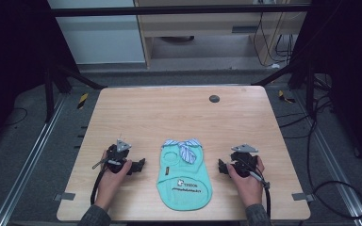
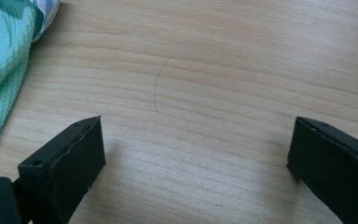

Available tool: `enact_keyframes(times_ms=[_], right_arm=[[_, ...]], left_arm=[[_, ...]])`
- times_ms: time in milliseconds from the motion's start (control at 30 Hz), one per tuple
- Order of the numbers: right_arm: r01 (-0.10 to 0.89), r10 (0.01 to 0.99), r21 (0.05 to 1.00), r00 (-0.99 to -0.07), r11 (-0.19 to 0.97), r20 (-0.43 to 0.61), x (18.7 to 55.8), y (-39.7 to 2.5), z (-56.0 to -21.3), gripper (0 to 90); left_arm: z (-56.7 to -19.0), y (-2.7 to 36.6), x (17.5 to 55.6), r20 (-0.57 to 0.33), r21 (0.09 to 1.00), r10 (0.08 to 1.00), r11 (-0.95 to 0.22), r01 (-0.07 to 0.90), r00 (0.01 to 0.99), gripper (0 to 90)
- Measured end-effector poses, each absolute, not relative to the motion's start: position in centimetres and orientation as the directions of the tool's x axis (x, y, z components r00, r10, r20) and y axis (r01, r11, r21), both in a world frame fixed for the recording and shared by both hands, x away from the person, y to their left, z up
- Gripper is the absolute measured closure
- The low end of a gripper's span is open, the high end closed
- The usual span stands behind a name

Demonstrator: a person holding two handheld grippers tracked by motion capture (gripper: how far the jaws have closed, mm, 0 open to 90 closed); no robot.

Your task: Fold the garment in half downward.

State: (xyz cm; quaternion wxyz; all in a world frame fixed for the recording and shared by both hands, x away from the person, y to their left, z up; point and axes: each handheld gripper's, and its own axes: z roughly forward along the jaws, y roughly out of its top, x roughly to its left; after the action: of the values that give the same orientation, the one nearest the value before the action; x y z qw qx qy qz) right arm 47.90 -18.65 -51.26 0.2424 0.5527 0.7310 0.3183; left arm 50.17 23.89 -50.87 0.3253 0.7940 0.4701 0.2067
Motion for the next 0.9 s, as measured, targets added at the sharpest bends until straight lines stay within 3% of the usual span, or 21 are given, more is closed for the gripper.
enact_keyframes(times_ms=[900], right_arm=[[0.652, 0.96, 0.734, -0.279, 0.192, -0.003, 47.5, -18.7, -51.2, 4.5]], left_arm=[[-50.9, 23.9, 49.1, 0.02, 0.713, 0.856, -0.374, 0.593, 0.517, 0.2]])
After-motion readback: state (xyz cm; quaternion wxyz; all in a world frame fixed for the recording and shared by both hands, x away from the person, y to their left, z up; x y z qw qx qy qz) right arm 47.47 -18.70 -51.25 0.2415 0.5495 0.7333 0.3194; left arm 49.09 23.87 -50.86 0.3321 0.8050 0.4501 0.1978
